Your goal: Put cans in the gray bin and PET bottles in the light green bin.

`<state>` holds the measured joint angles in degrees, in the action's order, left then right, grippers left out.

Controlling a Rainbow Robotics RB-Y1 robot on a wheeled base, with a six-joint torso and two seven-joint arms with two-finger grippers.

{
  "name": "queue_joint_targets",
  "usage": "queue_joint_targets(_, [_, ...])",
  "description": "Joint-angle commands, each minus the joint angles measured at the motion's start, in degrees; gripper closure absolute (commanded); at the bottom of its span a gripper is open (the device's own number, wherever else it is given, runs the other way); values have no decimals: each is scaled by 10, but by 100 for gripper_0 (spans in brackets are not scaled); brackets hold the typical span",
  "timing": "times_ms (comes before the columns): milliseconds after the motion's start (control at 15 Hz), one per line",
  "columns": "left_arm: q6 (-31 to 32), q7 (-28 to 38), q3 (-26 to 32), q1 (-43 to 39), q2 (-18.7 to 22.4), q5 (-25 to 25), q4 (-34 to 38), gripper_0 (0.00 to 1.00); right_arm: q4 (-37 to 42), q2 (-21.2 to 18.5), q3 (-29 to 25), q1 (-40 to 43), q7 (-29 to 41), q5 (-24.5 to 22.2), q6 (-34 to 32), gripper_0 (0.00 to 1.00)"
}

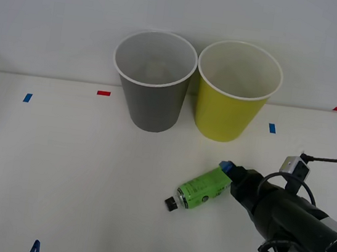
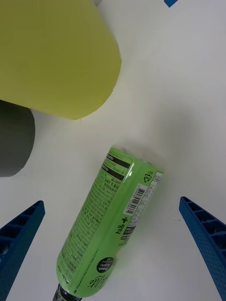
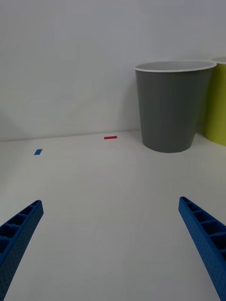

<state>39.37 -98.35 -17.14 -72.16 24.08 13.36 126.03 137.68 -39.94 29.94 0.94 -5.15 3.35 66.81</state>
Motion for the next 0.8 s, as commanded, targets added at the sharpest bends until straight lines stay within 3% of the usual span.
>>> queue_joint_targets(67, [0, 0, 0, 0, 0, 0, 0, 0, -19, 7, 9, -32, 15, 7, 32, 0])
queue_joint_targets(400, [0, 0, 0, 0, 0, 0, 0, 0, -58, 6, 28, -93, 125, 82, 87, 0])
queue_joint_targets(800, [0, 0, 0, 0, 0, 0, 0, 0, -113, 7, 28, -141, 163, 134, 87, 0])
